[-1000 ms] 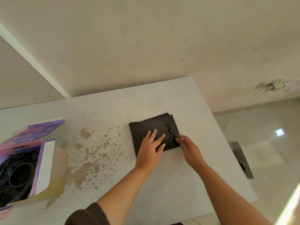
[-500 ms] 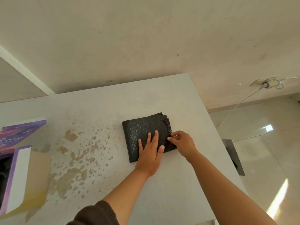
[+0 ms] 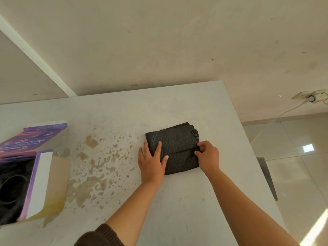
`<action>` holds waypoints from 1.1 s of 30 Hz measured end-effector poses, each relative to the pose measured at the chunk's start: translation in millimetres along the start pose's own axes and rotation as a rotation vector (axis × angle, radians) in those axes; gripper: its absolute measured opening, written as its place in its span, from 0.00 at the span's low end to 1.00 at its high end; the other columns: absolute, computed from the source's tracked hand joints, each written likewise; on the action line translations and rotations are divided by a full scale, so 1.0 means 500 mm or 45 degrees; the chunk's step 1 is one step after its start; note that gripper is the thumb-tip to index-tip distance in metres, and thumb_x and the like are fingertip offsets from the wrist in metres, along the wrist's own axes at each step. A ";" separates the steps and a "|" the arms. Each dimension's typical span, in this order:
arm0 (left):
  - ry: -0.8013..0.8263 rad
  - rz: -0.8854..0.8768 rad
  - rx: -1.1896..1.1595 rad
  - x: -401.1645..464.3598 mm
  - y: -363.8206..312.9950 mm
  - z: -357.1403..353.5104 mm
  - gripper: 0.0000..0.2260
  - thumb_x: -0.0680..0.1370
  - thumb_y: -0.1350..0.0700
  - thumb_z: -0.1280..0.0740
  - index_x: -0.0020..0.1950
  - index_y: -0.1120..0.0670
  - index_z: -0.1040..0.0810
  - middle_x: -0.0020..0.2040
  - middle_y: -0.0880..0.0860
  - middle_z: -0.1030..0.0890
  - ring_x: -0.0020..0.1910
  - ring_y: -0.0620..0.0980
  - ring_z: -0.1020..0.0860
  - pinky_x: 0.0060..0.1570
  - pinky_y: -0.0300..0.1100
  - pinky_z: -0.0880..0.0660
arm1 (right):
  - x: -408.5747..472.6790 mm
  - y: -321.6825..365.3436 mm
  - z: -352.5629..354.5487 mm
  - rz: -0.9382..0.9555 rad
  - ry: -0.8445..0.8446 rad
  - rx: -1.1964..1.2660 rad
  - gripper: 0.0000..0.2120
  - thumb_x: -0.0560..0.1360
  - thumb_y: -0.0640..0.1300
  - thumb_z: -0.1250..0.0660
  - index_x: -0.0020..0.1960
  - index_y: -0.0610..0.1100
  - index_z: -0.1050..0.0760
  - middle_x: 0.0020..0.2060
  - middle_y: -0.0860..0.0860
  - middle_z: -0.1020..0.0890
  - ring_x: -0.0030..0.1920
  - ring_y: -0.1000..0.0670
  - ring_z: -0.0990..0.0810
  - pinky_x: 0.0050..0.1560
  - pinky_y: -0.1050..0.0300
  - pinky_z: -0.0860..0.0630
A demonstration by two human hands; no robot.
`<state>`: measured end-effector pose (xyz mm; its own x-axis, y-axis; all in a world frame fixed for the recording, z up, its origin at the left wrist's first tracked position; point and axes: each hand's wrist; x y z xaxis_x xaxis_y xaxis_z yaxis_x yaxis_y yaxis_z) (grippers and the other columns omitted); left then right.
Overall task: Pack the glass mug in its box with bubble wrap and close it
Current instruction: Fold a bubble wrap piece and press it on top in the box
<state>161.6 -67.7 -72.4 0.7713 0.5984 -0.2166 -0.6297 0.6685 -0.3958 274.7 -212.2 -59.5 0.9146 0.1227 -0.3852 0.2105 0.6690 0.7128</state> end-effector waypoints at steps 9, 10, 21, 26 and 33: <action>0.093 -0.097 -0.621 -0.010 0.042 0.091 0.22 0.78 0.59 0.34 0.69 0.43 0.32 0.63 0.51 0.35 0.50 0.39 0.31 0.51 0.22 0.35 | -0.033 0.044 -0.028 0.056 0.037 -0.067 0.20 0.73 0.30 0.41 0.61 0.47 0.33 0.47 0.44 0.25 0.50 0.46 0.29 0.46 0.51 0.28; 0.088 -0.104 -0.699 -0.011 0.052 0.115 0.23 0.77 0.60 0.34 0.69 0.43 0.32 0.61 0.51 0.35 0.45 0.39 0.30 0.46 0.20 0.34 | -0.040 0.055 -0.029 0.050 0.086 0.049 0.20 0.73 0.30 0.40 0.60 0.47 0.34 0.47 0.44 0.25 0.49 0.45 0.27 0.42 0.53 0.28; -0.343 -0.222 -0.807 -0.053 0.295 0.521 0.19 0.73 0.56 0.28 0.60 0.40 0.25 0.58 0.48 0.29 0.56 0.42 0.27 0.57 0.28 0.32 | -0.248 0.351 -0.163 0.519 0.471 0.592 0.16 0.77 0.29 0.40 0.52 0.50 0.27 0.51 0.53 0.22 0.45 0.57 0.19 0.38 0.62 0.23; 0.074 -0.044 -0.829 -0.081 0.498 0.660 0.33 0.72 0.59 0.27 0.72 0.44 0.37 0.66 0.45 0.36 0.64 0.45 0.31 0.63 0.36 0.33 | -0.377 0.453 -0.307 0.573 0.560 0.532 0.16 0.77 0.32 0.39 0.54 0.51 0.24 0.52 0.50 0.20 0.50 0.52 0.19 0.42 0.61 0.21; 0.252 -0.116 -0.389 -0.095 0.681 0.693 0.42 0.72 0.57 0.26 0.77 0.45 0.49 0.74 0.45 0.54 0.72 0.47 0.42 0.68 0.38 0.41 | -0.485 0.488 -0.450 0.613 0.528 0.148 0.20 0.77 0.36 0.36 0.61 0.59 0.29 0.56 0.51 0.23 0.52 0.51 0.22 0.49 0.57 0.21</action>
<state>-121.3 284.7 112.4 0.8447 0.4255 -0.3245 -0.5240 0.5345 -0.6631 26.5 86.5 76.1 0.7117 0.6779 -0.1842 -0.1328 0.3873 0.9123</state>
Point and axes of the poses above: each hand's wrist, its own x-axis towards the middle knuckle, its own z-axis out of the back of the hand, y = z × x
